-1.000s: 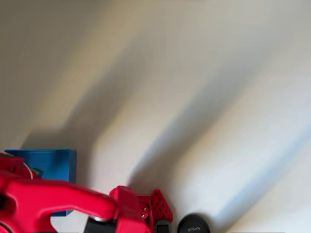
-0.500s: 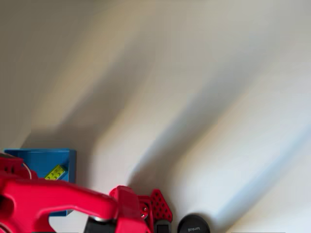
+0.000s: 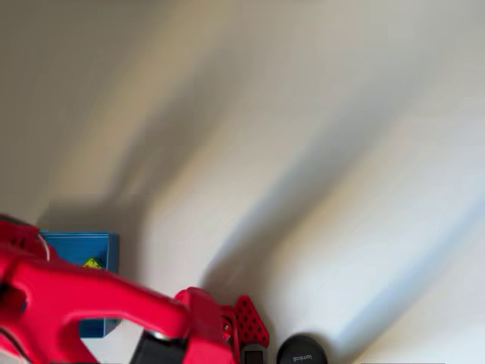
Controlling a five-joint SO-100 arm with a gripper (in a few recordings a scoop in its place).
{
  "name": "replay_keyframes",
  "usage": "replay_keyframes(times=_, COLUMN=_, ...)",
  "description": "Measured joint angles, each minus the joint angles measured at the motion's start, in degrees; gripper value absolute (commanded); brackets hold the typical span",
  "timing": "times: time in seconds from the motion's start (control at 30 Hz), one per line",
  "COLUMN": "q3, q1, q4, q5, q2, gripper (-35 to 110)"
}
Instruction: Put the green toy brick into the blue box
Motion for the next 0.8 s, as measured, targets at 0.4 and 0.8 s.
replay_keyframes(times=0.4, q3=-2.72, q1=18.81, q4=0.18, q5=-8.09, q2=0.00, gripper=0)
replay_keyframes(times=0.8, q3=-3.69, q1=41.48, q4=-5.71, q5=-11.07, q2=0.00, gripper=0)
